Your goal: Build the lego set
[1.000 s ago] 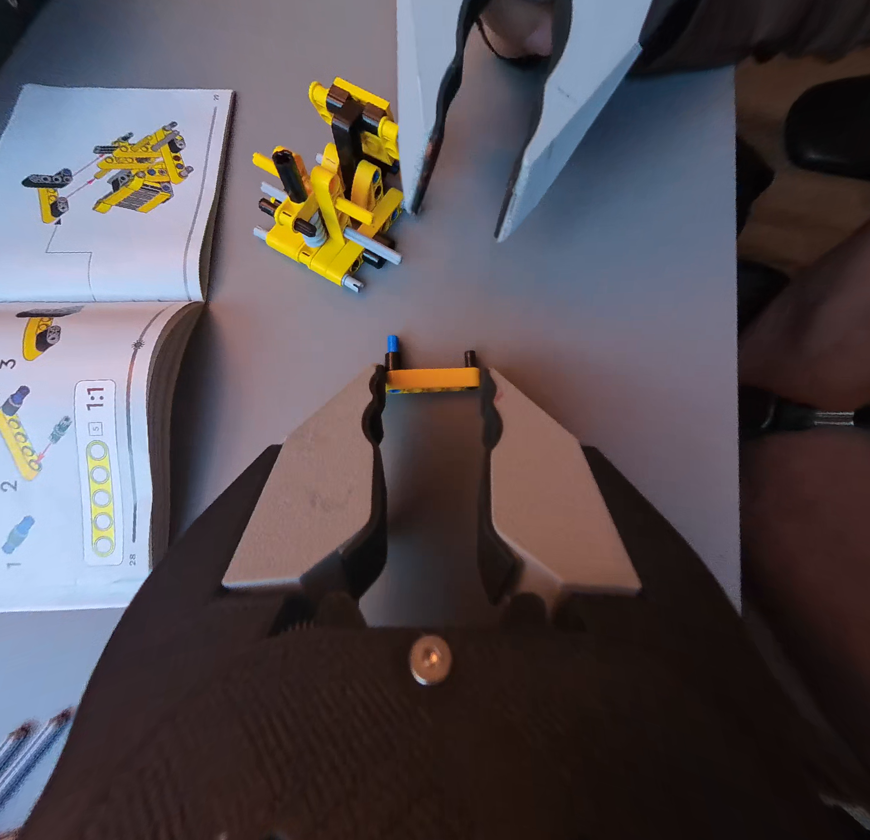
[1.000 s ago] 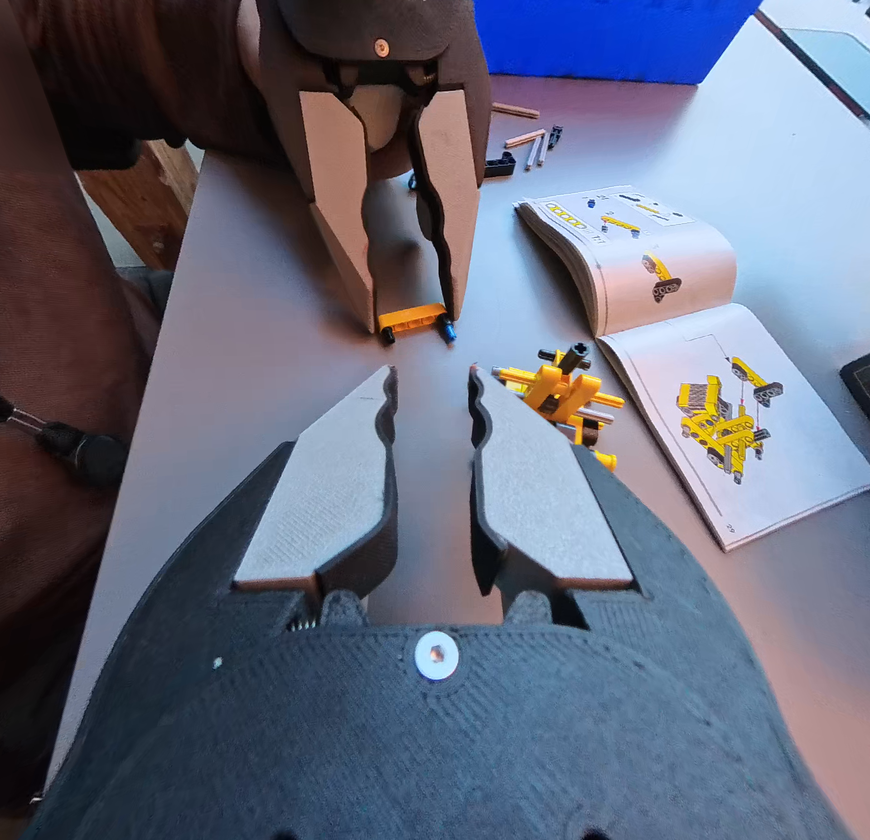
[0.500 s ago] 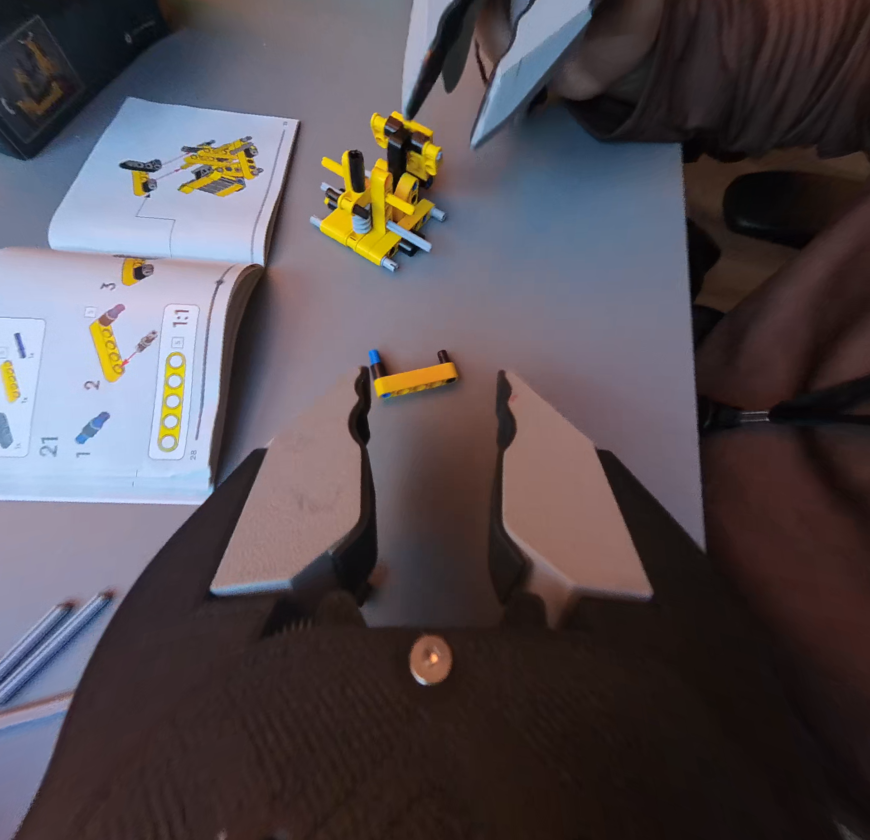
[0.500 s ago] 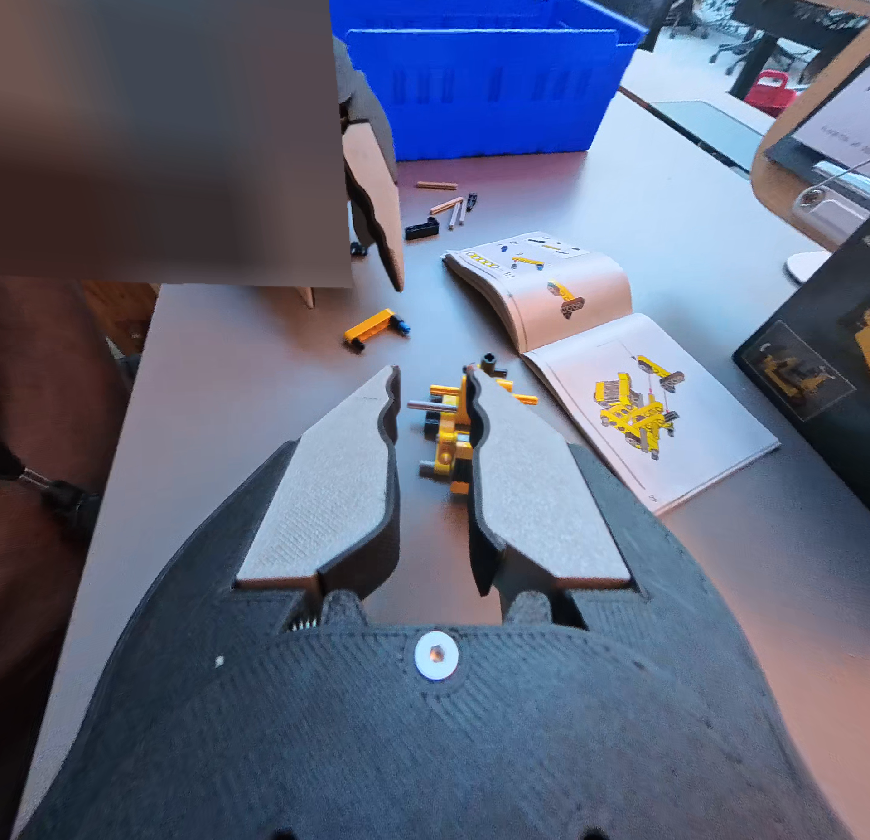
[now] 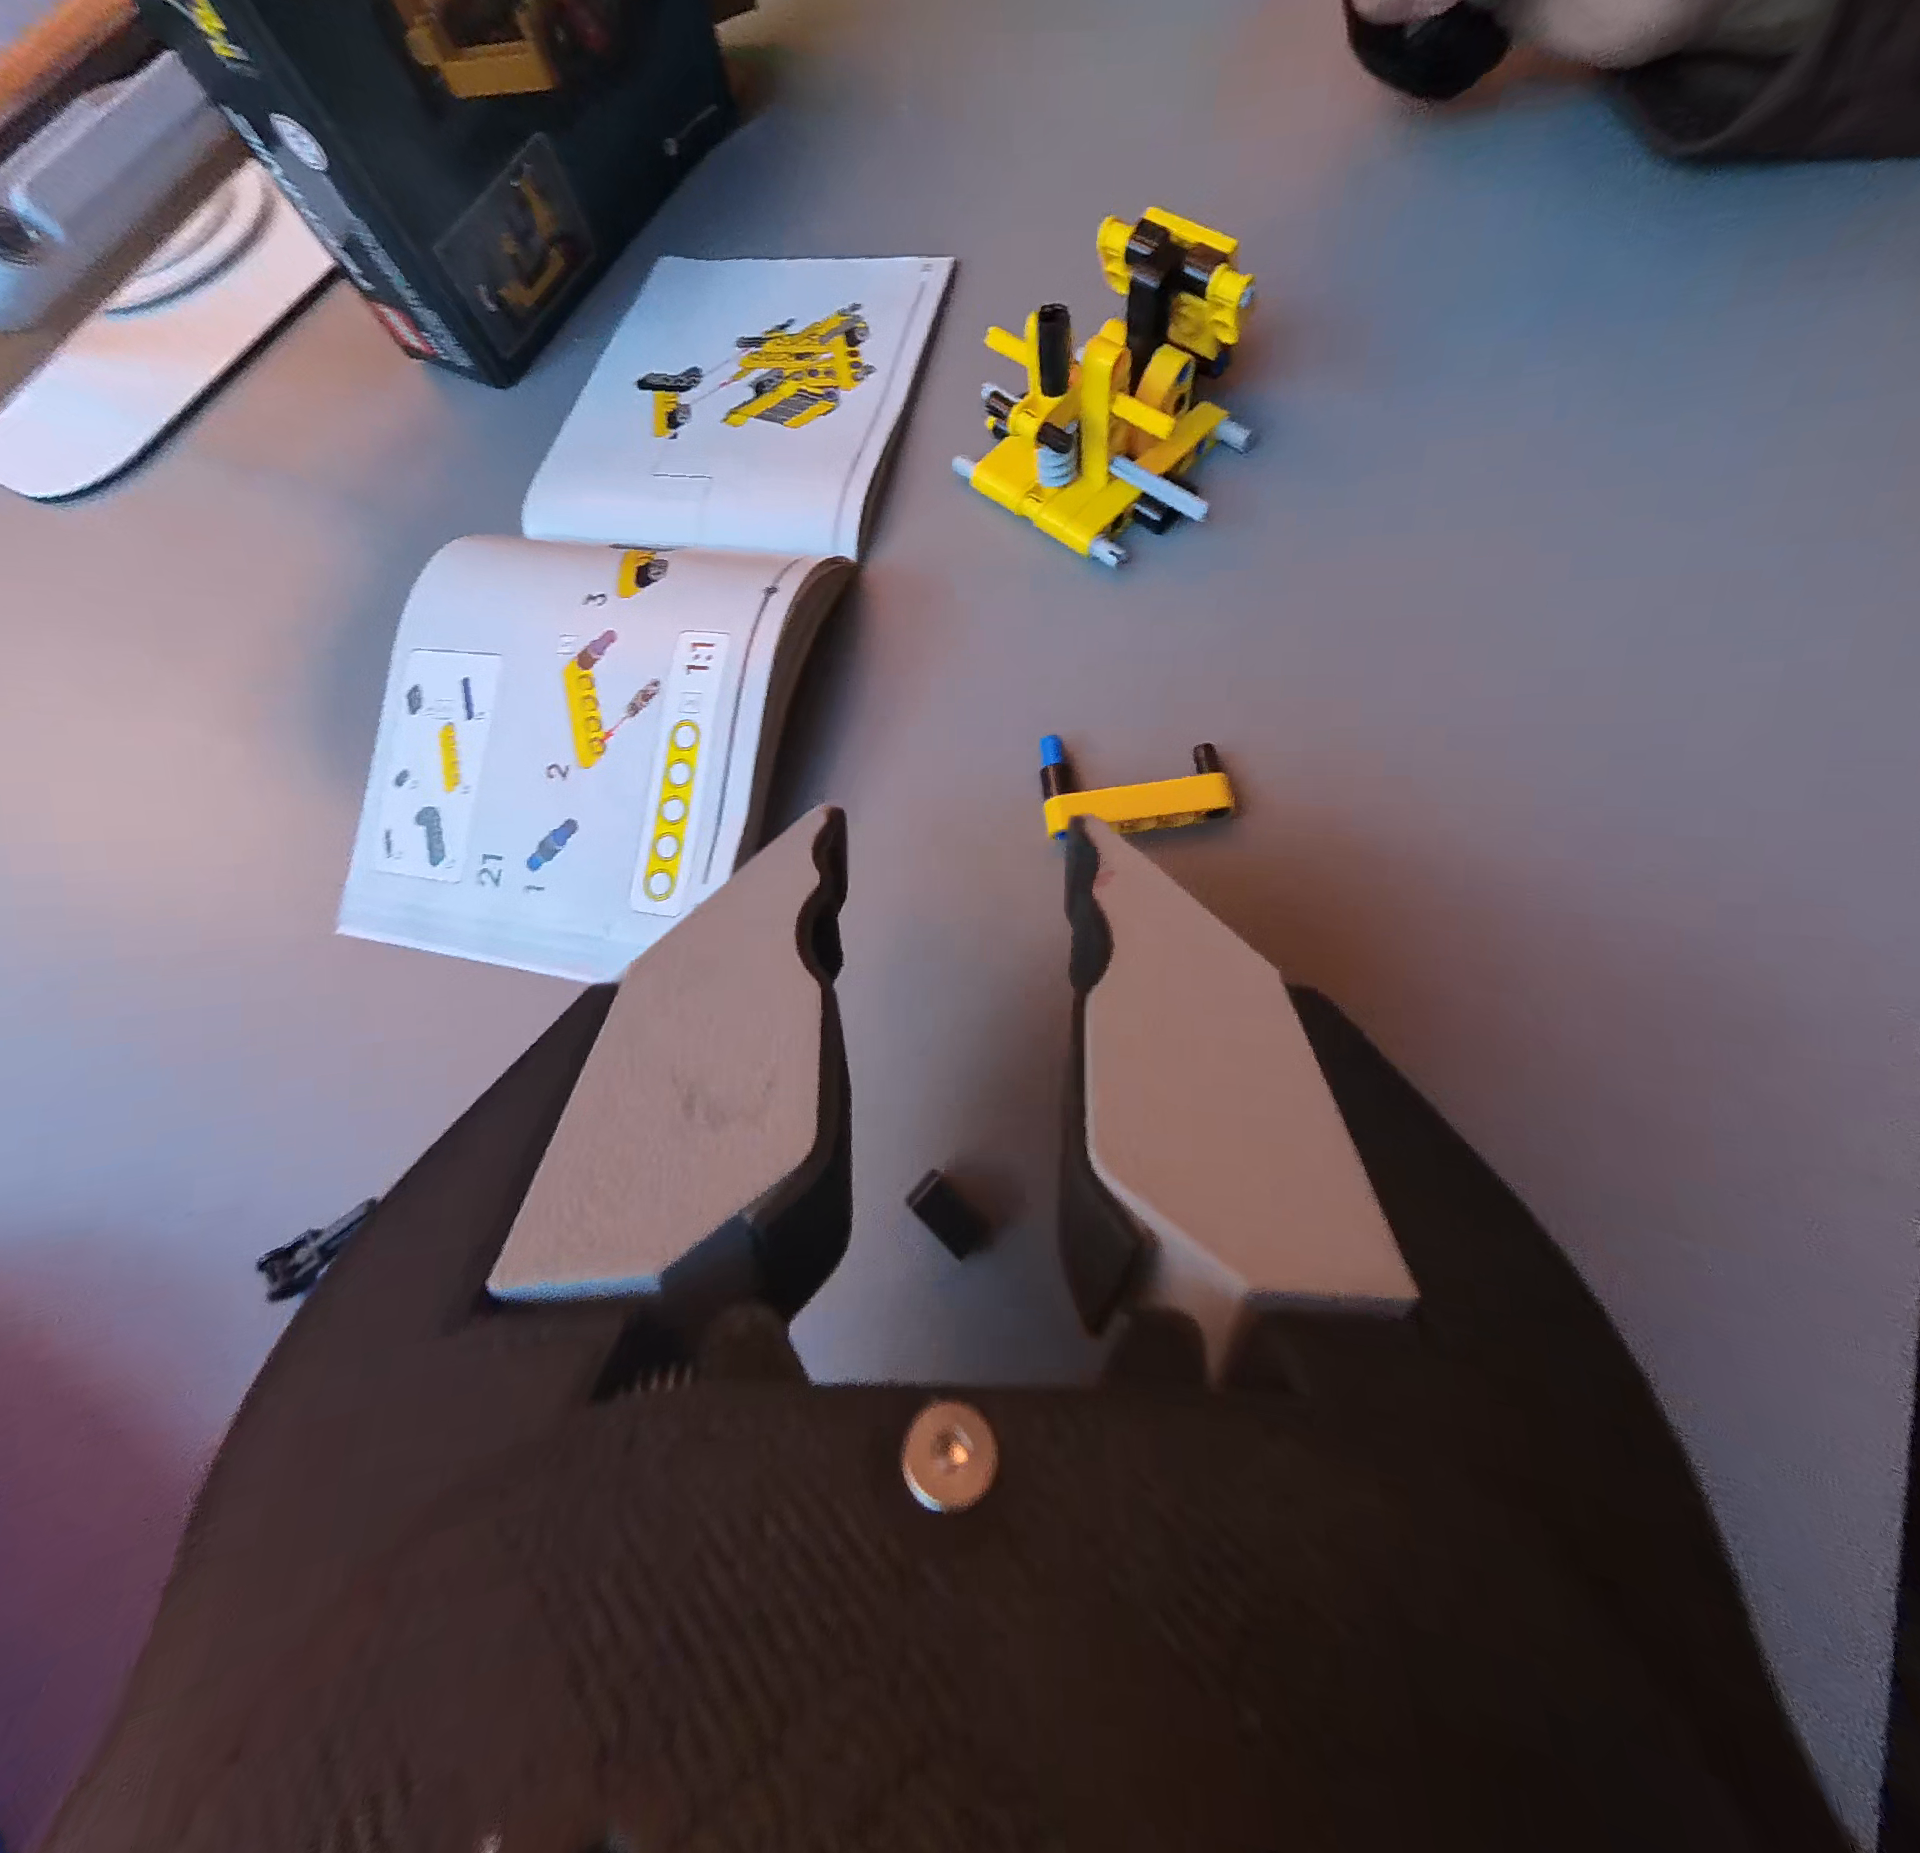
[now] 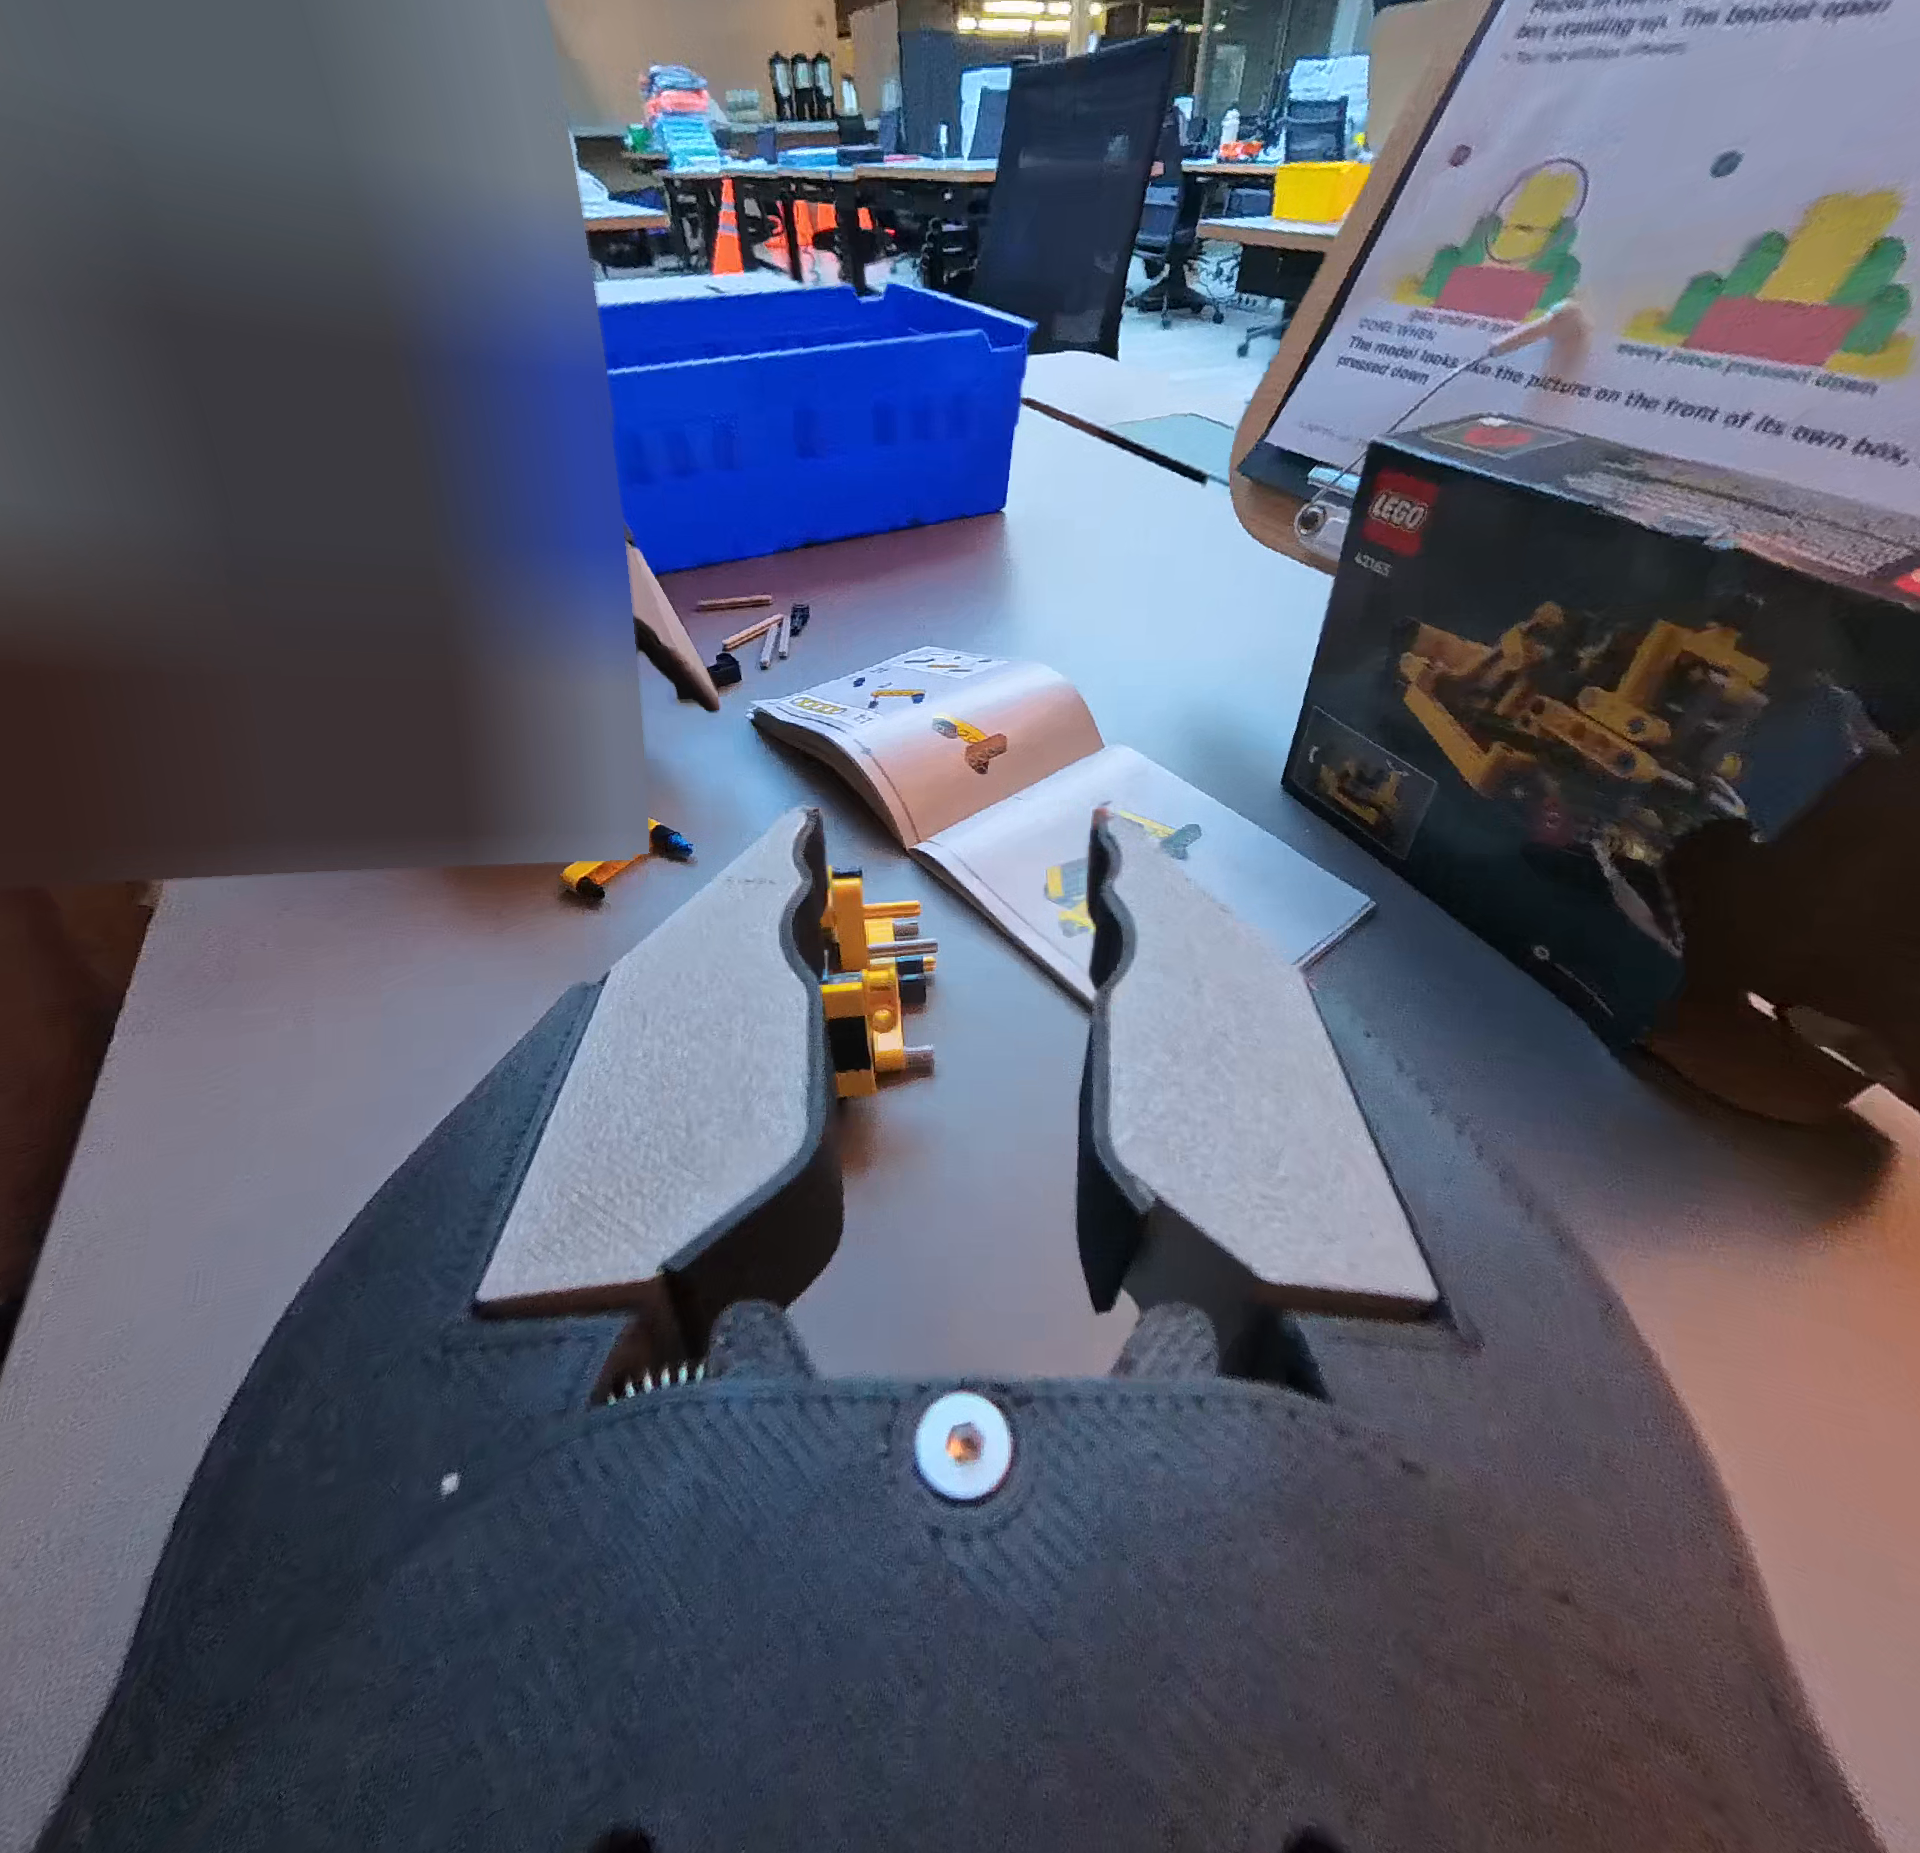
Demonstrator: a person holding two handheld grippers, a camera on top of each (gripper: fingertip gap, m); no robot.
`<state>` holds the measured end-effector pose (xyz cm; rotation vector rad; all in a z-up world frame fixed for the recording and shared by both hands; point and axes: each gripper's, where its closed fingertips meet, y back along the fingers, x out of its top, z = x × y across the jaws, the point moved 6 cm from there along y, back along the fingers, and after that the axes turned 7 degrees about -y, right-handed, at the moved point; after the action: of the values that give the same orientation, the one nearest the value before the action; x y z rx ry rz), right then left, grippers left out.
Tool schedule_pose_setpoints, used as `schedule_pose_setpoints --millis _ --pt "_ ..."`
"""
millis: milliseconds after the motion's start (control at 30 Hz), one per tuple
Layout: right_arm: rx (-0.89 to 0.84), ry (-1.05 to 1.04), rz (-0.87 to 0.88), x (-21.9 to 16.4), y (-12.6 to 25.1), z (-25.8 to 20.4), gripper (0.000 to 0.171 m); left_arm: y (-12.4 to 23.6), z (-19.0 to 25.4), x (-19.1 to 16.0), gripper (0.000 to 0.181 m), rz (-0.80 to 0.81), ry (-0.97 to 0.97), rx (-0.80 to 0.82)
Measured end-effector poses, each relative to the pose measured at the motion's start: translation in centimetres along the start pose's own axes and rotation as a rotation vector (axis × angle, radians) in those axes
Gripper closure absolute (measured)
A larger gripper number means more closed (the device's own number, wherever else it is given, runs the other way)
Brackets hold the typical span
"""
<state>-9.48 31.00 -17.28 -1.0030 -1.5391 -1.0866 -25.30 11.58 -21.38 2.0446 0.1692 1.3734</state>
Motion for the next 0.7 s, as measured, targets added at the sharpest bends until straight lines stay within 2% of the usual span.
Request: schedule_pose_setpoints --millis 167,367,700 --pt "0.029 -0.034 -0.065 -0.8 -0.9 1.6 0.126 0.3 -0.7 -0.1 0.145 0.019 0.051 0.024" --pt "0.026 -0.001 -0.064 -0.5 -1.6 3.2 0.127 0.6 -2.2 -0.8 0.149 -0.027 0.059 0.14" --pt "0.064 0.027 -0.075 -0.2 -2.8 4.0 0.129 0.7 -2.4 -0.9 0.158 -0.026 0.074 0.137"
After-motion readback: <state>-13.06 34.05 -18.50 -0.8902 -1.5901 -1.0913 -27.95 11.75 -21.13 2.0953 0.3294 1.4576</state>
